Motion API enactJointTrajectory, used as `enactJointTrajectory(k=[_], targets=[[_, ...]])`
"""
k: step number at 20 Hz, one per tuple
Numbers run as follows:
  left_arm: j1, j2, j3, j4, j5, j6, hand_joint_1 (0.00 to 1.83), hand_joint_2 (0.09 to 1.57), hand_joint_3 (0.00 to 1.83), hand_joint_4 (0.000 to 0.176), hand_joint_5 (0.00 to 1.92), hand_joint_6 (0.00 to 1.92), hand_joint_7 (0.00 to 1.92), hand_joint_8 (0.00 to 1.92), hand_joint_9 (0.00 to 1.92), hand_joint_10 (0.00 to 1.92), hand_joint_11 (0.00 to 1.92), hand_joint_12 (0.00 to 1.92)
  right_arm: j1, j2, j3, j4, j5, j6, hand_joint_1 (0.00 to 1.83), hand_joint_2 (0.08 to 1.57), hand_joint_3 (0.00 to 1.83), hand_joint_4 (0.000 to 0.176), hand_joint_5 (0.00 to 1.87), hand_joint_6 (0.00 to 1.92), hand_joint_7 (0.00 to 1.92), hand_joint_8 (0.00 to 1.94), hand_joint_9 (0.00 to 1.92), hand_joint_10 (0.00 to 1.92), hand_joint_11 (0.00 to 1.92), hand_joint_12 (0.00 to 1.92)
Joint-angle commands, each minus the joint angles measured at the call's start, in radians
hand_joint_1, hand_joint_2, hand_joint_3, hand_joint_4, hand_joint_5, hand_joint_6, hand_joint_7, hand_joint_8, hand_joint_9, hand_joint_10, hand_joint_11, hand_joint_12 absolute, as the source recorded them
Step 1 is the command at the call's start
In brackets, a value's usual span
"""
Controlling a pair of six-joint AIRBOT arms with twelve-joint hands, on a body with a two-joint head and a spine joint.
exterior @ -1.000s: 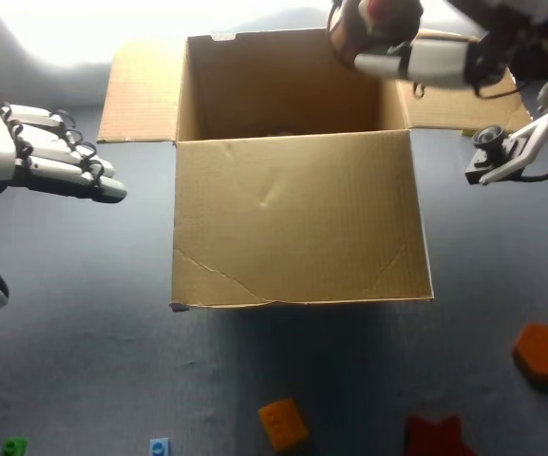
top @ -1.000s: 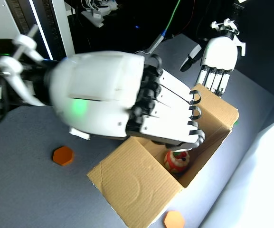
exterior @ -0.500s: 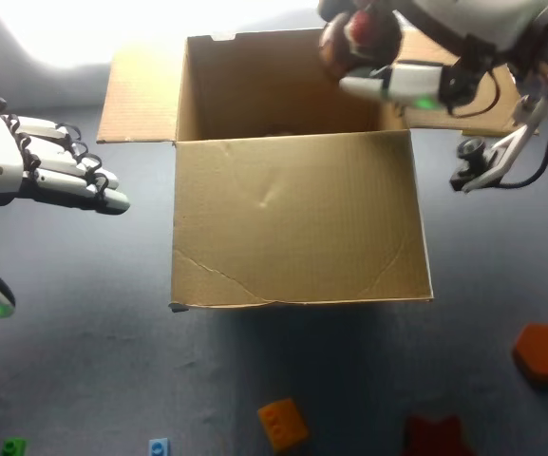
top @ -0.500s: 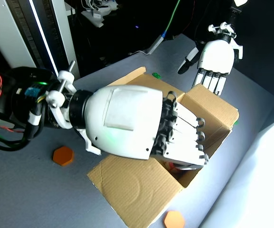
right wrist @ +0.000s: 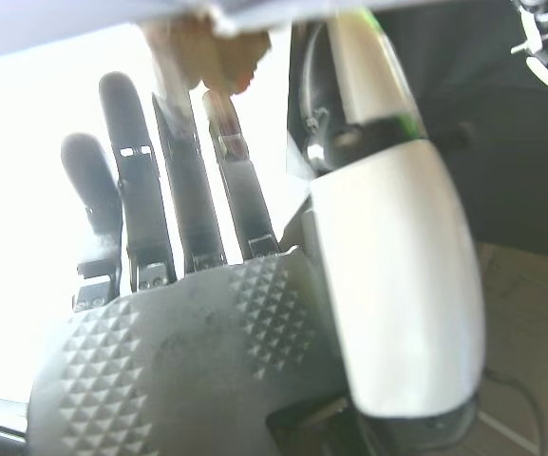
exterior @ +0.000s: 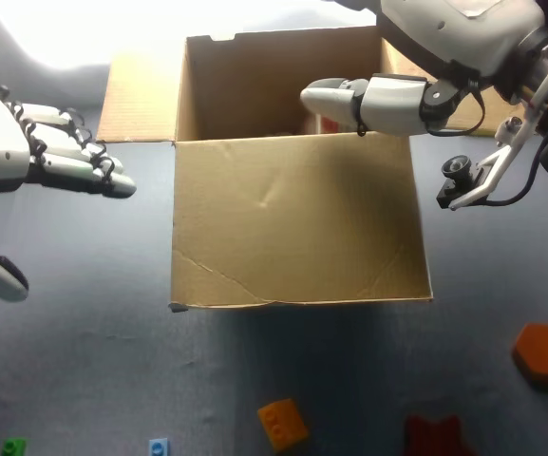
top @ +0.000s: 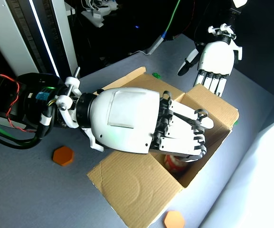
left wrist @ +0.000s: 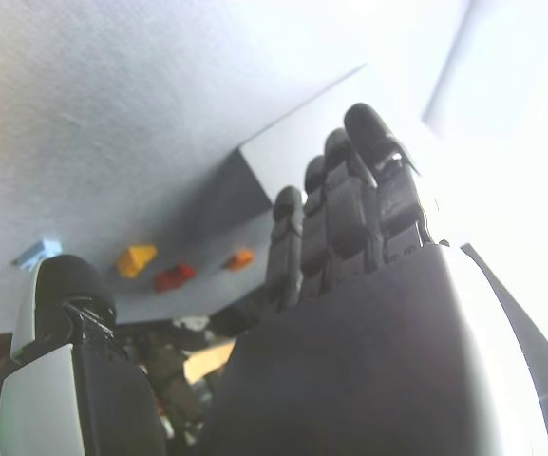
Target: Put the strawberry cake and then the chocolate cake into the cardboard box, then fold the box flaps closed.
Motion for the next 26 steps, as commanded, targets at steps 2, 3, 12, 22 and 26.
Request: enactJointTrajectory(k=[2,3,12,22,26], targets=[[-0.022,0.005,0.008,-0.077,-0.002,0.008,0.53,0.97,0.0,0.062,0.12,0.0,0.16,0.0,0.2,0.0,0.0,0.84,0.0,0.014,0.005,-0.012,0.129,0.006,0.33,0.98,0.0,0.0,0.08,0.0,0.23,0.0,0.16,0.34,0.0,1.22],[-0.027,0.005,0.009,-0.081,0.002,0.011,0.55,0.96,0.0,0.061,0.13,0.0,0.16,0.0,0.2,0.0,0.0,0.84,0.0,0.017,0.004,-0.012,0.127,0.006,0.29,0.98,0.0,0.0,0.05,0.0,0.18,0.0,0.12,0.28,0.0,1.1],[-0.121,0.006,0.037,-0.107,0.003,0.032,0.35,0.99,0.0,0.051,0.12,0.0,0.14,0.0,0.18,0.0,0.0,0.76,0.032,0.18,-0.119,-0.011,0.063,-0.019,0.11,1.05,0.01,0.0,0.06,0.01,0.1,0.0,0.04,0.03,0.0,0.22],[-0.274,0.01,0.008,0.037,-0.013,0.034,0.0,1.18,0.01,0.0,0.14,0.0,0.14,0.0,0.17,0.0,0.0,0.63,-0.02,0.512,-0.328,0.318,-0.134,-0.226,0.0,1.23,0.01,0.0,0.13,0.0,0.17,0.0,0.12,0.02,0.0,0.28],[-0.373,-0.012,0.006,0.102,-0.028,0.032,0.0,1.18,0.01,0.0,0.14,0.0,0.15,0.0,0.15,0.0,0.0,0.61,-0.064,0.532,-0.326,0.499,-0.17,-0.418,0.0,1.23,0.0,0.0,0.13,0.0,0.15,0.01,0.13,0.02,0.0,0.41]])
